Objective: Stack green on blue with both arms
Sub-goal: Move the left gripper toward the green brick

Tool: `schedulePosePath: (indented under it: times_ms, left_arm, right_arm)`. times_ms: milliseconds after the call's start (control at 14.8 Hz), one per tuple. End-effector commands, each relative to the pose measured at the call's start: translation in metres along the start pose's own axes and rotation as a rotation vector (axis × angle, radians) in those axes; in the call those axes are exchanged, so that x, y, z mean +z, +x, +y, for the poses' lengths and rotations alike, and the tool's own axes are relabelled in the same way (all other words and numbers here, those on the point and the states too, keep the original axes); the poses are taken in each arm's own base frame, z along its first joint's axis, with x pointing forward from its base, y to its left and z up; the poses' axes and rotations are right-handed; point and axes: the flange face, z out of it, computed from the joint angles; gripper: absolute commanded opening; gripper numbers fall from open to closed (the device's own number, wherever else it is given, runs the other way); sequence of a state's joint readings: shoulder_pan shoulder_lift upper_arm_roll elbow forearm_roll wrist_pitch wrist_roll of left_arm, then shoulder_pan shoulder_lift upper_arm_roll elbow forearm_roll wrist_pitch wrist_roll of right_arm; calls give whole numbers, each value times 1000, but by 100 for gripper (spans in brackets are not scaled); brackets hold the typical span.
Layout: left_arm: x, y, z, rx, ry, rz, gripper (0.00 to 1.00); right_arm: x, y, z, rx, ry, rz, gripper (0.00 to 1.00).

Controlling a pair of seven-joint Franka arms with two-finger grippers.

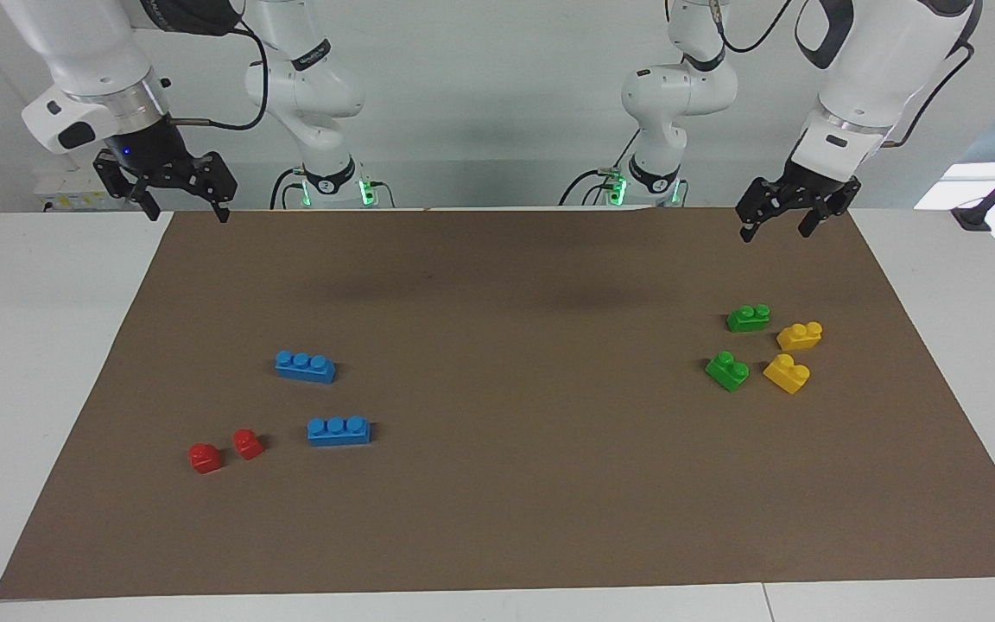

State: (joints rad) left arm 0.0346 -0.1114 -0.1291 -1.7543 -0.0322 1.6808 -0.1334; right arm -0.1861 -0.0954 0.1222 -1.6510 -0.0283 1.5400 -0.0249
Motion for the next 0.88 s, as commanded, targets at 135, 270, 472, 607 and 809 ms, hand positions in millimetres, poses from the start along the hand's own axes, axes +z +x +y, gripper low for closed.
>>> schedulePosePath:
  times_ms: [135,270,472,607,809]
  left_arm:
    - [29,-5,-2,-146,-16,33,100]
    - [50,-1,-2,-204,-20,43,100]
    - [91,2,-6,-293,-25,55,100]
    - [121,13,-5,-390,-29,36,100]
    - [158,32,-6,-477,-41,41,100]
  right_arm:
    - [0,1,14,2,0,5,100]
    - [0,0,14,4,0,5,100]
    - [0,0,16,5,0,5,100]
    - [1,3,22,11,1,17,100]
    - [13,19,28,55,10,39,100]
